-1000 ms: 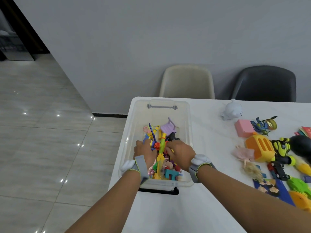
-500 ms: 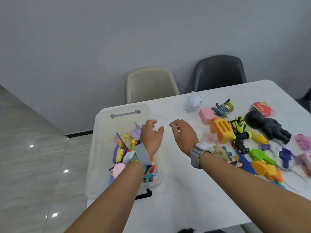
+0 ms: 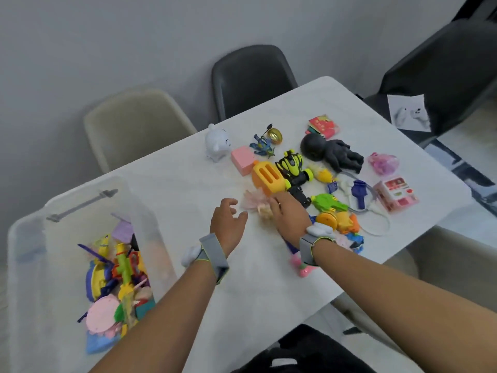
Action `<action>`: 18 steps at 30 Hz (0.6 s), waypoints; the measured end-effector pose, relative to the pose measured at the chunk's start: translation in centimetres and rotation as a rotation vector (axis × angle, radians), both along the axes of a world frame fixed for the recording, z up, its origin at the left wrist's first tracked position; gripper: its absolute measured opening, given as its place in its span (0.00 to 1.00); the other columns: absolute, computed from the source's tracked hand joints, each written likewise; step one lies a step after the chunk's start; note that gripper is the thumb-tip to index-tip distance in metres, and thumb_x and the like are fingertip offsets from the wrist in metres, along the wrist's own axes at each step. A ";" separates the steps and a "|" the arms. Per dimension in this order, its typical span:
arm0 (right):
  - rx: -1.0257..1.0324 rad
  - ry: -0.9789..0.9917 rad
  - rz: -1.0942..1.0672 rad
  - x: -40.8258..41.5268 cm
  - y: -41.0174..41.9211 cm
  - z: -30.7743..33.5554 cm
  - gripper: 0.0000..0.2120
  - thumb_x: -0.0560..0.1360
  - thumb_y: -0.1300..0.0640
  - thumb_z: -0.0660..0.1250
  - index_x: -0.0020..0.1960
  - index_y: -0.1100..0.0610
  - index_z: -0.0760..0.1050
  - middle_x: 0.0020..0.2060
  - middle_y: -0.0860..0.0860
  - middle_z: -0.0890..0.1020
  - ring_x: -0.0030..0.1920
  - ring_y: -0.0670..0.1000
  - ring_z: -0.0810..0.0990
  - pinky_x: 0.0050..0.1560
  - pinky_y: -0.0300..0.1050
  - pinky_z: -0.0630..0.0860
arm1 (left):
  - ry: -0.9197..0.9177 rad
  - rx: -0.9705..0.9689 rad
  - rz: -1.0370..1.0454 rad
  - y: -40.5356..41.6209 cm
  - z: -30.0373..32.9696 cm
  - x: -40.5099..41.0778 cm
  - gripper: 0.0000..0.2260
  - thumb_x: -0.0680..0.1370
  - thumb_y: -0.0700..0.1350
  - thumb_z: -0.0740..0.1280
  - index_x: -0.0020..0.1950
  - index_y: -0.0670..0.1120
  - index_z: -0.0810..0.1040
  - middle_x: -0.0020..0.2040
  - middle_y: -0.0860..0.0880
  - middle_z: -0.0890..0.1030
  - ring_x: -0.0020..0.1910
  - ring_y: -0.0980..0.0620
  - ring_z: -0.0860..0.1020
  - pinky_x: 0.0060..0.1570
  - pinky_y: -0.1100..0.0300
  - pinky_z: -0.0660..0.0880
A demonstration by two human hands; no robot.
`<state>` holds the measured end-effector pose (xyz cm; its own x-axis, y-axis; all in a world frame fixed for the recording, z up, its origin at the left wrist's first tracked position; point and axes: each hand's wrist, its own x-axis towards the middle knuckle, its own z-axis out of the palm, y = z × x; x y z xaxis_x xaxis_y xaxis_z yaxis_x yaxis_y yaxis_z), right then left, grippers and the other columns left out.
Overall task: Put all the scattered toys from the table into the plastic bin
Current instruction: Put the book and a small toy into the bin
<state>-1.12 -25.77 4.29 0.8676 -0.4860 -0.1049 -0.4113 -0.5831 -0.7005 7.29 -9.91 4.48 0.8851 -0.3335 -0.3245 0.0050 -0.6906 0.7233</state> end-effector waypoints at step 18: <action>-0.282 0.517 0.364 -14.9 -2.6 -10.4 0.24 0.73 0.58 0.65 0.68 0.48 0.67 0.64 0.49 0.69 0.62 0.56 0.69 0.50 0.50 0.74 | -0.334 0.342 -0.815 -12.7 -7.0 -6.3 0.29 0.78 0.43 0.64 0.78 0.55 0.62 0.73 0.42 0.62 0.63 0.37 0.73 0.54 0.48 0.77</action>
<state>-15.97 -28.40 -6.09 0.8532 -0.2428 -0.4616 -0.3953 -0.8784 -0.2685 0.96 -22.60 -2.56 0.4861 -0.8240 -0.2911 -0.7435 -0.5650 0.3579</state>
